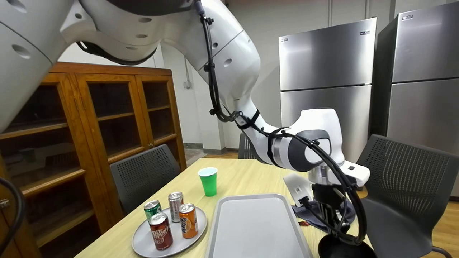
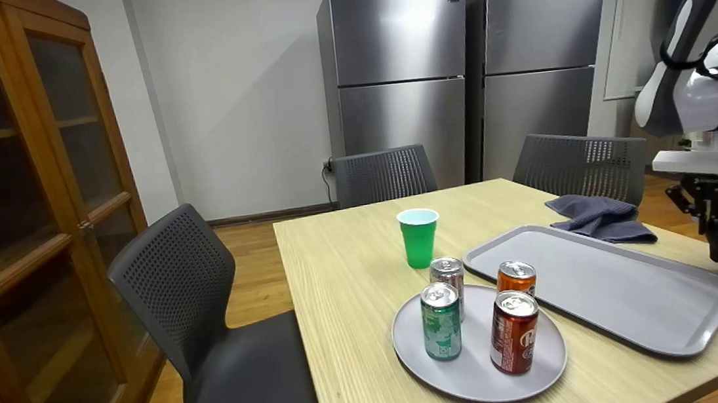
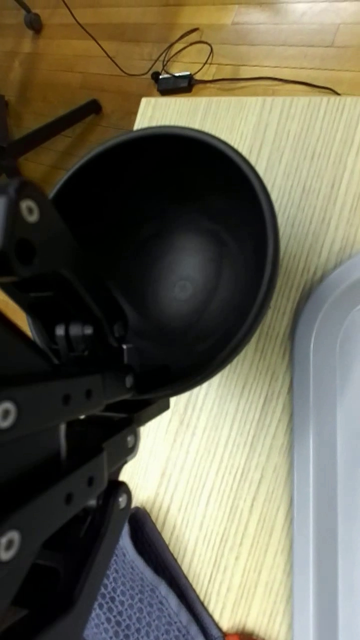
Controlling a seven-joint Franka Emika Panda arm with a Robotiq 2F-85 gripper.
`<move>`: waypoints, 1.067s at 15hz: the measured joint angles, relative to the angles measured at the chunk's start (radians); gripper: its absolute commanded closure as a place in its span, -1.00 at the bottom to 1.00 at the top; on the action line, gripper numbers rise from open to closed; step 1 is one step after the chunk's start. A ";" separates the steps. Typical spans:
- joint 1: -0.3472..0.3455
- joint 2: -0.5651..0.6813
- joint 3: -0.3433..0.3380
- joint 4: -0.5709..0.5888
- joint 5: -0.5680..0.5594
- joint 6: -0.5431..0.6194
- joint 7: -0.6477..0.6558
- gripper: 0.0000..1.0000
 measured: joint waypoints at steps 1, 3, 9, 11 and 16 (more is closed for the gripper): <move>-0.002 0.003 0.000 0.003 0.000 -0.004 0.000 0.96; -0.003 0.010 0.000 0.010 0.000 -0.011 0.000 0.96; -0.004 0.020 0.000 0.019 0.000 -0.023 0.000 0.02; -0.004 0.020 -0.001 0.021 0.000 -0.023 0.000 -0.28; 0.001 0.011 -0.002 0.030 0.000 -0.022 0.000 -0.98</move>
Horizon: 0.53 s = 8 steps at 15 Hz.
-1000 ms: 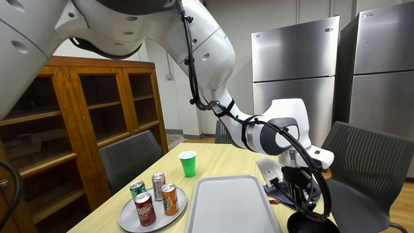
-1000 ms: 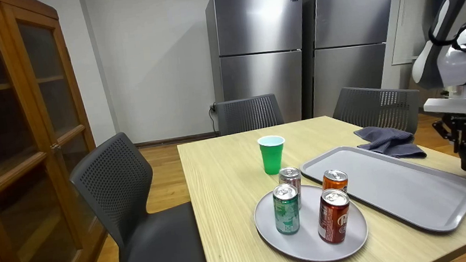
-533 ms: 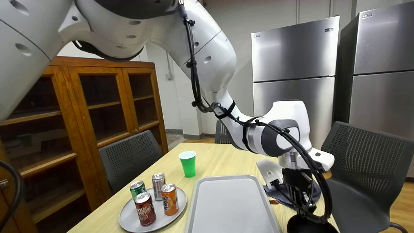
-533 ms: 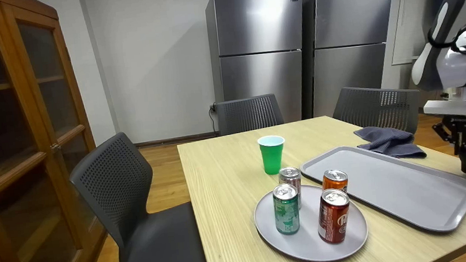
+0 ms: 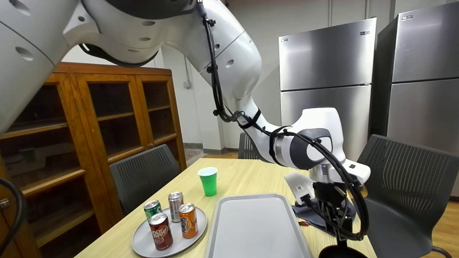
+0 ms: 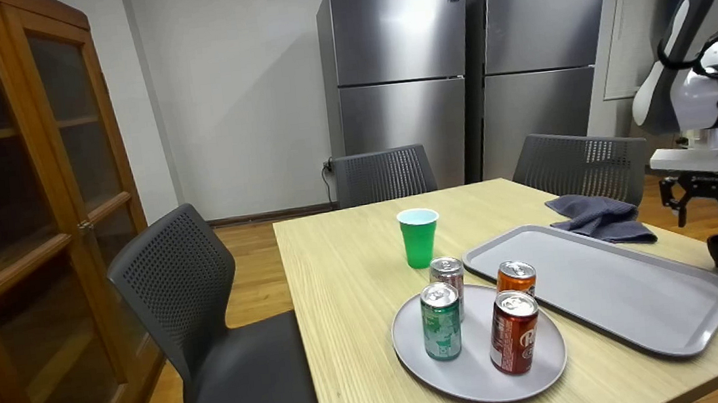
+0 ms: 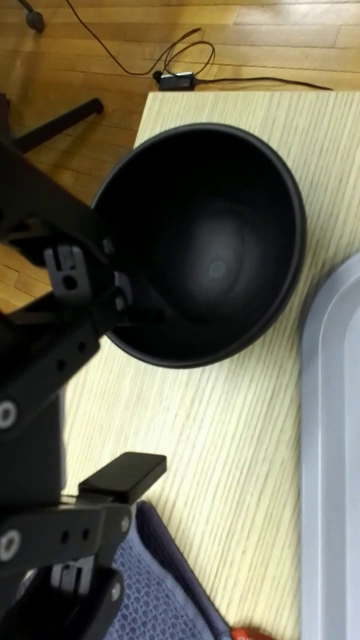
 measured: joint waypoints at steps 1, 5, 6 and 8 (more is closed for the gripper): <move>0.004 -0.005 0.000 0.002 0.000 0.000 0.000 -1.00; 0.036 -0.039 0.000 0.003 -0.003 0.002 0.000 -1.00; 0.047 -0.048 0.000 0.003 -0.003 0.002 0.000 -1.00; 0.073 -0.066 0.002 0.001 -0.005 0.002 0.000 -1.00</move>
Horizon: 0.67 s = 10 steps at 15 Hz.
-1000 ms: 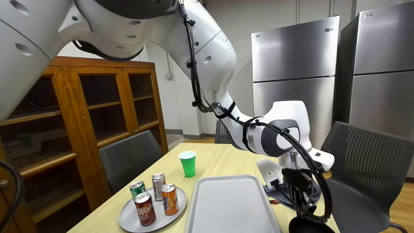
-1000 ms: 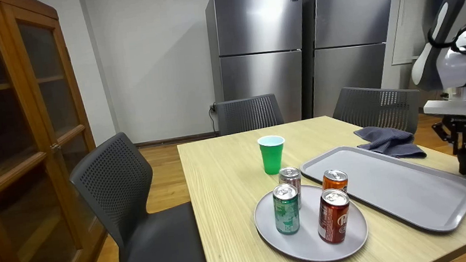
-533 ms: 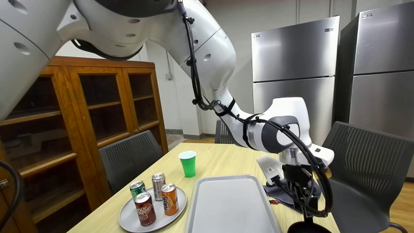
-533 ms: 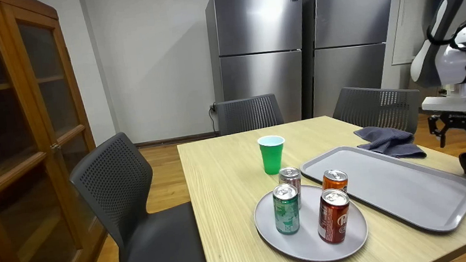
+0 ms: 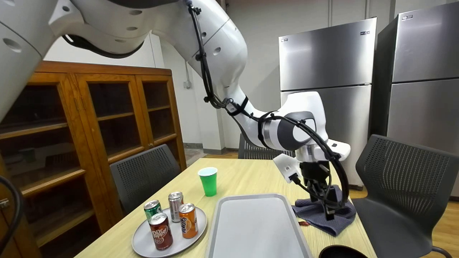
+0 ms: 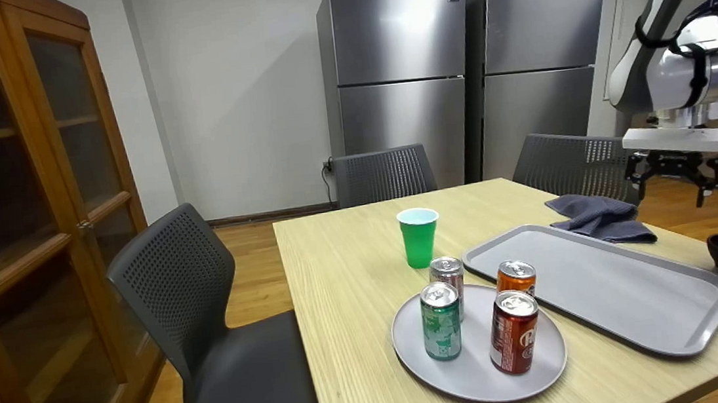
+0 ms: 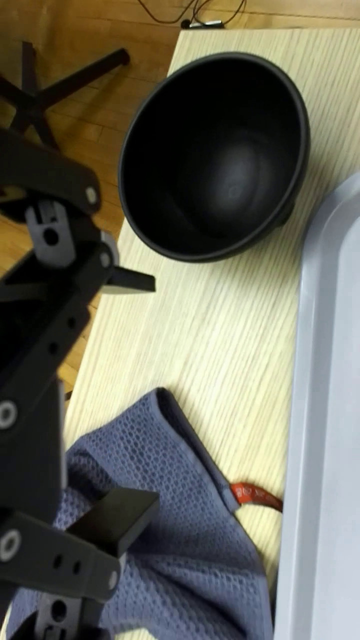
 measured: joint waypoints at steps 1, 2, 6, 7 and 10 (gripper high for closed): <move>0.013 -0.009 0.002 -0.002 -0.001 0.000 0.000 -1.00; 0.025 -0.016 0.004 -0.004 -0.002 0.001 0.000 -1.00; 0.079 -0.059 0.022 -0.039 -0.007 0.014 0.000 -1.00; 0.093 -0.073 0.028 -0.052 -0.012 0.016 -0.001 -1.00; 0.140 -0.119 0.052 -0.101 -0.029 0.022 -0.001 -1.00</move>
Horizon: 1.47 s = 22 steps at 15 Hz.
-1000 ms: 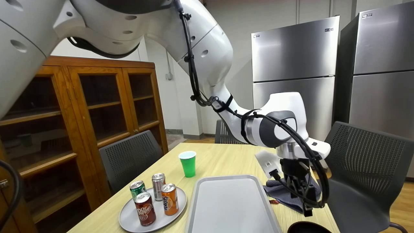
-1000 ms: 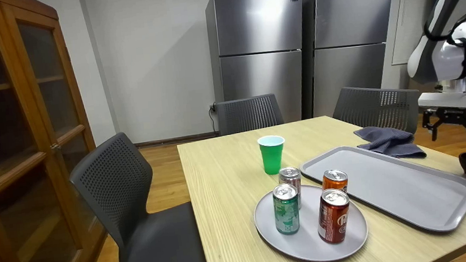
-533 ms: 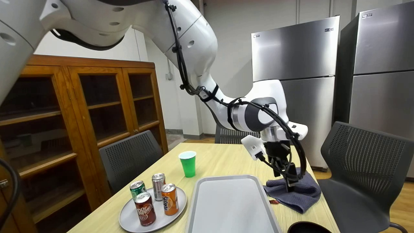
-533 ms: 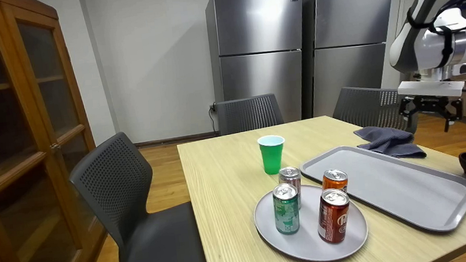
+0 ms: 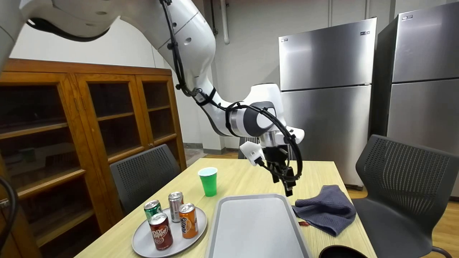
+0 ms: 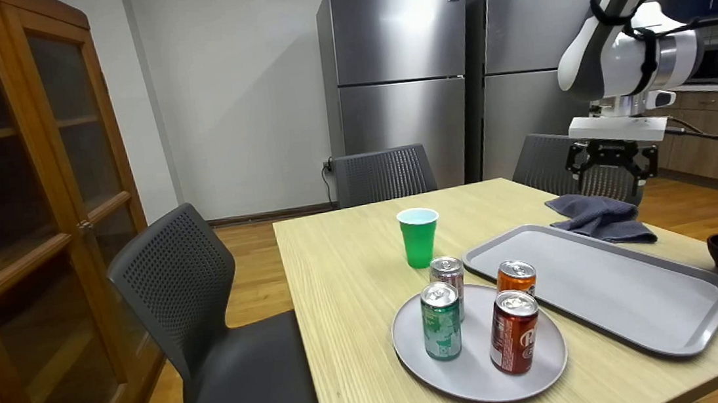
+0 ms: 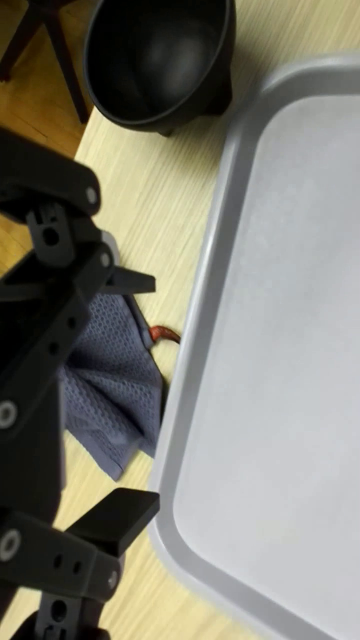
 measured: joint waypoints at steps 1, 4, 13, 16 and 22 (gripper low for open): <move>0.016 -0.015 0.009 -0.016 -0.004 0.001 0.000 -1.00; 0.068 -0.057 0.036 -0.063 -0.027 0.001 0.000 -1.00; 0.198 -0.156 0.142 -0.163 -0.076 0.001 0.001 -1.00; 0.234 -0.177 0.184 -0.182 -0.092 0.001 0.001 -1.00; 0.296 -0.185 0.274 -0.191 -0.105 -0.003 -0.001 -1.00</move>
